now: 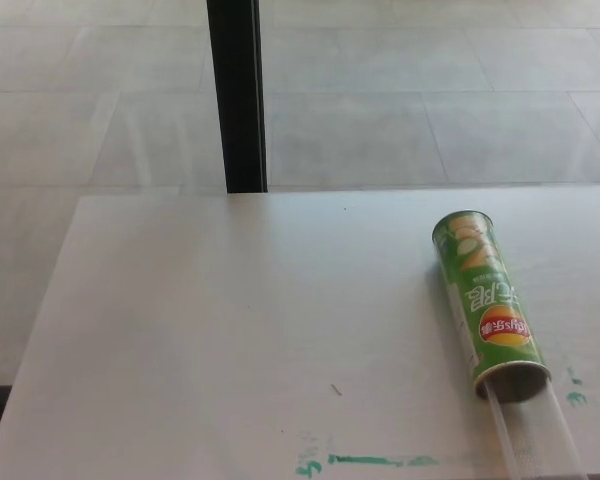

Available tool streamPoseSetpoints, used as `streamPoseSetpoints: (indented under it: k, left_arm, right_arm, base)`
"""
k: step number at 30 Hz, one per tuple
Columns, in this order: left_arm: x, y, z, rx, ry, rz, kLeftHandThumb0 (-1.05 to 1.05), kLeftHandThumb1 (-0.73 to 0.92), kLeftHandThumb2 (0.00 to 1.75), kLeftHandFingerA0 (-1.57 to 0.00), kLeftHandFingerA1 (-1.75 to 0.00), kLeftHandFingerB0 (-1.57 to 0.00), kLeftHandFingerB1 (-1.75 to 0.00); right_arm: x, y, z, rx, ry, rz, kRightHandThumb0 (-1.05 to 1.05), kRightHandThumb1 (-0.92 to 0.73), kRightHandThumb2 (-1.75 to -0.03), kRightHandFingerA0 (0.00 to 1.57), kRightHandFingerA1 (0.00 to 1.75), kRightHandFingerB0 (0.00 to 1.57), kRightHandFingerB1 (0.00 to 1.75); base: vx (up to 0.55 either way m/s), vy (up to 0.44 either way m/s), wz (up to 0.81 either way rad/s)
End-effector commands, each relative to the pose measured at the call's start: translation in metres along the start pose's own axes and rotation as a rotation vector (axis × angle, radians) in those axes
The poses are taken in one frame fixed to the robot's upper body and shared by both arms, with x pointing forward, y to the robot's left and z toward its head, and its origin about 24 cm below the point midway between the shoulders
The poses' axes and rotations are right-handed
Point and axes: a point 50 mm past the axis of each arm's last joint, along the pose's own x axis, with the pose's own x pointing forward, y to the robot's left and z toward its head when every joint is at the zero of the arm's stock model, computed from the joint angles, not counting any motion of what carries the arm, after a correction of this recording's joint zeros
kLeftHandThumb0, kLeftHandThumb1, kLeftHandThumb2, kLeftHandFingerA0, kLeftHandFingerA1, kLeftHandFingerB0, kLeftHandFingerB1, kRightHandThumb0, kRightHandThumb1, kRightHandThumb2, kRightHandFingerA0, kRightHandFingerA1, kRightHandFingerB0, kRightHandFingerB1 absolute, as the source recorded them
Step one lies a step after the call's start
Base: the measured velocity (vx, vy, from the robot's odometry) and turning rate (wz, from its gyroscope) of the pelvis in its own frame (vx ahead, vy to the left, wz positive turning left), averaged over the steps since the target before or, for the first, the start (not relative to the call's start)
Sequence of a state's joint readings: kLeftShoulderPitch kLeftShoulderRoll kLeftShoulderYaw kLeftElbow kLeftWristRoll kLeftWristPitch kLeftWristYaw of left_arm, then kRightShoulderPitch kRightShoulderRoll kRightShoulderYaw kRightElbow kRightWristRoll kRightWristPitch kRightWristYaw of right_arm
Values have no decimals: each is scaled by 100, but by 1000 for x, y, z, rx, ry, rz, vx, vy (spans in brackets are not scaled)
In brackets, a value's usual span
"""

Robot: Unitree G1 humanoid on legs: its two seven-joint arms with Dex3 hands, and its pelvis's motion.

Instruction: Use the right hand as a fist to push the chips tray inside its container kept in the middle of the desk

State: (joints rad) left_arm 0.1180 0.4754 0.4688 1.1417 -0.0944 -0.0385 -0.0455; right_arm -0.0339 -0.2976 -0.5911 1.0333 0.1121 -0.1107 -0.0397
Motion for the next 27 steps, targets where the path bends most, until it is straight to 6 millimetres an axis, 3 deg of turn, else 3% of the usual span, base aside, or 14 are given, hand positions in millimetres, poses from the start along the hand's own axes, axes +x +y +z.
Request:
streamPoseSetpoints:
  k: [1,2,3,4,7,8,10,13,14,17,18,22,24,27]
  left_arm:
    - [0,39,10,-301,5,119,-69,92,68,-54,-61,-42,-47]
    - [0,38,10,-329,-5,104,-68,73,108,-46,-67,-35,-58]
    - [0,38,9,-334,-4,102,-68,73,108,-46,-67,-35,-58]
    - [0,39,7,-299,4,115,-70,92,70,-52,-60,-39,-46]
    - [-1,39,5,-302,9,122,-69,92,69,-53,-61,-41,-47]
    - [-1,39,3,-326,17,128,-69,92,68,-54,-61,-41,-47]
    - [-1,39,3,-298,20,131,-69,92,70,-55,-60,-43,-47]
    - [-1,39,4,-336,23,122,-72,92,69,-53,-61,-41,-47]
    - [0,40,5,-327,20,121,-71,92,70,-53,-61,-42,-48]
    - [-1,40,5,-315,18,119,-71,92,70,-53,-61,-42,-48]
    - [0,39,6,-333,20,129,-70,92,69,-53,-62,-42,-48]
    - [0,39,8,-313,6,118,-69,92,71,-54,-61,-41,-47]
    - [0,39,8,-313,5,118,-69,92,71,-54,-61,-41,-47]
    - [0,41,8,-286,-1,120,-70,92,71,-53,-62,-43,-49]
  right_arm:
    - [5,-49,31,474,-145,-293,-82,-61,-99,102,113,63,80]
    - [4,-54,38,481,-179,-321,-78,-84,-65,98,118,61,79]
    - [4,-55,38,481,-183,-323,-78,-84,-65,98,118,61,79]
    - [4,-67,54,544,-242,-372,-82,-85,-66,92,114,49,76]
    - [4,-73,62,560,-266,-390,-81,-87,-66,91,114,46,74]
    - [1,-85,83,541,-347,-440,-80,-89,-67,86,108,43,68]
    - [1,-88,89,562,-364,-445,-81,-88,-66,84,105,44,68]
    - [-5,-90,115,649,-483,-437,-82,-85,-66,83,107,39,70]
    - [-6,-90,120,671,-505,-433,-80,-64,-102,88,104,41,70]
    - [-7,-89,125,689,-522,-427,-80,-64,-102,88,104,41,70]
    - [-17,-88,155,707,-631,-447,-80,-86,-66,91,103,44,63]
    - [-29,-89,179,704,-714,-467,-81,-89,-66,87,104,46,63]
    - [-31,-88,181,698,-717,-468,-81,-89,-66,87,104,46,63]
    - [-48,-80,198,700,-818,-411,-82,-88,-67,86,94,49,67]
  base:
    - [0,0,0]
    - [0,0,0]
    - [0,0,0]
    - [0,0,0]
    - [0,0,0]
    - [0,0,0]
    - [0,0,0]
    - [0,0,0]
    - [0,0,0]
    - [0,0,0]
    - [0,0,0]
    - [0,0,0]
    - [0,0,0]
    - [0,0,0]
